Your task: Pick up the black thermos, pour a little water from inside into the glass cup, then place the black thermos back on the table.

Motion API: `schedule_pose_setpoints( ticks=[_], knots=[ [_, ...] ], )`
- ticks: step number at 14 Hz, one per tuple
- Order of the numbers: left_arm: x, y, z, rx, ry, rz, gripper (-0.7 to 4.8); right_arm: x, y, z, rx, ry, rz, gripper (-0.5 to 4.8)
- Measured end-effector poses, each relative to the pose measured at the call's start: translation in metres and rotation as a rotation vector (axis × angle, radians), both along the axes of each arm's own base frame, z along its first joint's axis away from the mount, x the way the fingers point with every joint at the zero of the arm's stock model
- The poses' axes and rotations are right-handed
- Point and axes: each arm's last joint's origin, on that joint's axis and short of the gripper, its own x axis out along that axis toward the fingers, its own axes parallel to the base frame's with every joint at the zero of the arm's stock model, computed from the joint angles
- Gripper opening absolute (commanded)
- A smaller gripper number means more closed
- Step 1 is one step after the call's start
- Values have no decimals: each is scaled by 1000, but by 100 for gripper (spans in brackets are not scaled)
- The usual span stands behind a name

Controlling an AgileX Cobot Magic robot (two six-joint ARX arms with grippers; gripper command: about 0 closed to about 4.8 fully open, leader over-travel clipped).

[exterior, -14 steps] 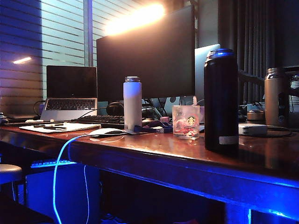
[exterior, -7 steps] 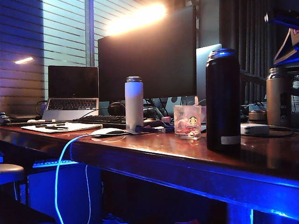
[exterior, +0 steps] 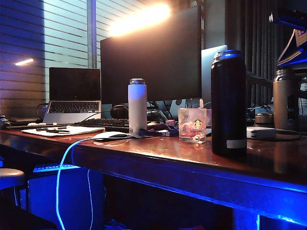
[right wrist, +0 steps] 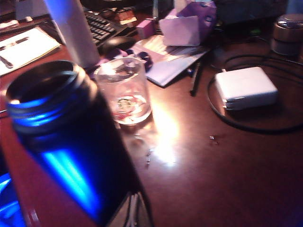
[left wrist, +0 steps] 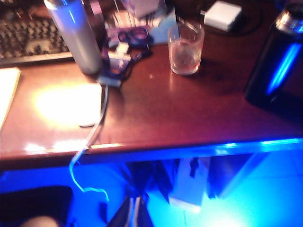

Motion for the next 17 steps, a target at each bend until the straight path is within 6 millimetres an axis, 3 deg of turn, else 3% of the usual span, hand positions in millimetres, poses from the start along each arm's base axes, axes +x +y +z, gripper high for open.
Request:
schedule_pose_setpoints(
  ticks=[5,7,9,10,11,12,17],
  knots=[
    [8,-1,-4,1,11,5,21,3,0,-26,2,-29,-23,-1],
    [14,0,-1,-49,-6,40,22,-3,-1,-47,11,-69,-23,-1],
    [16,2,1,-54,-29,51,22,-6,-1,-53,23,-75,18,-1],
    [17,2,2,-55,-43,50,22,-6,0,-53,30,-78,51,25],
    [17,2,2,-56,-51,51,22,-5,1,-54,33,-81,70,176],
    [17,2,2,-55,-50,51,22,-4,2,-54,24,-87,83,479],
    [17,2,2,-55,-50,53,22,-3,19,-55,41,-125,298,479]
  ],
)
